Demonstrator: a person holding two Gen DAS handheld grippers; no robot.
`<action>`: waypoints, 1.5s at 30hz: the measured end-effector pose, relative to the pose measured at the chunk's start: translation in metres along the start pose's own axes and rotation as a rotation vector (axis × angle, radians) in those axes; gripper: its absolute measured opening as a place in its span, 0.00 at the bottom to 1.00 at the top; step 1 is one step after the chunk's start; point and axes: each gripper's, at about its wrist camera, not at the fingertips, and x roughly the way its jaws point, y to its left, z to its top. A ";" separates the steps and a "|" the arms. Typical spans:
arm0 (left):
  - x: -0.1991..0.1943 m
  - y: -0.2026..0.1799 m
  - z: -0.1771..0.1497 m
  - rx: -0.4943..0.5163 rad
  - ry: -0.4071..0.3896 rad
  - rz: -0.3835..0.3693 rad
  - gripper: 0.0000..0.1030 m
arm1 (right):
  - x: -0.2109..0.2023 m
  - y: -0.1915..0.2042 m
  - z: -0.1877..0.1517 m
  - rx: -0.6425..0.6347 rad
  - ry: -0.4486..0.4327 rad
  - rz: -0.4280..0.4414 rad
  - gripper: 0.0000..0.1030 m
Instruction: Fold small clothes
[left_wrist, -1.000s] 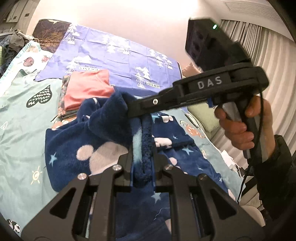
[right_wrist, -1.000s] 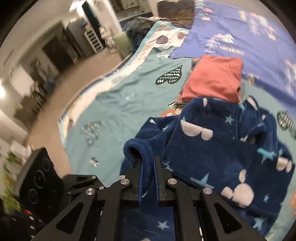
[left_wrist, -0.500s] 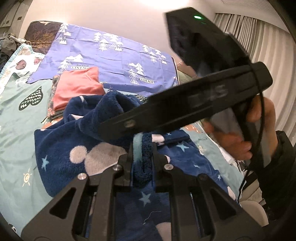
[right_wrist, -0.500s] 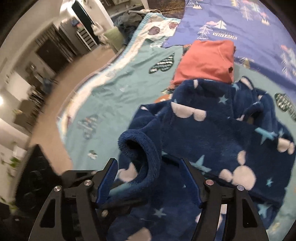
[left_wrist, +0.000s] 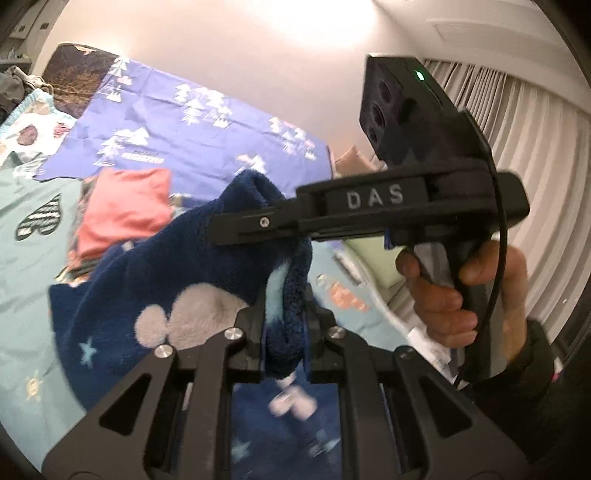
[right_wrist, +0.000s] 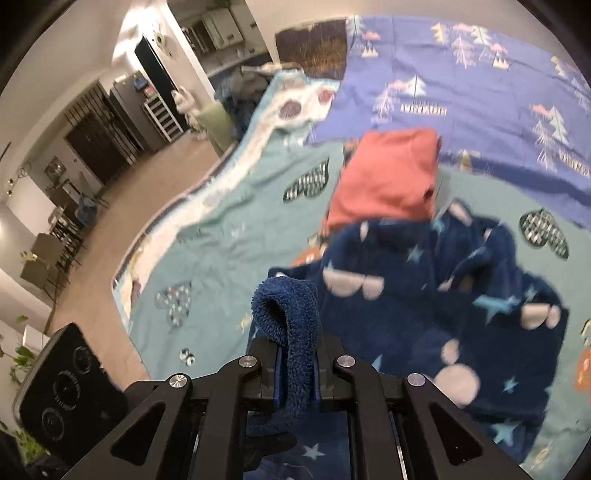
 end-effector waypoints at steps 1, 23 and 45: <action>0.004 -0.005 0.005 -0.010 -0.012 -0.009 0.16 | -0.008 -0.004 0.004 -0.001 -0.008 0.001 0.10; 0.184 -0.062 -0.015 -0.129 0.200 0.015 0.18 | -0.022 -0.219 -0.032 0.242 0.020 0.032 0.10; 0.126 -0.018 -0.002 -0.101 0.196 0.069 0.46 | 0.027 -0.288 -0.071 0.276 0.064 -0.247 0.33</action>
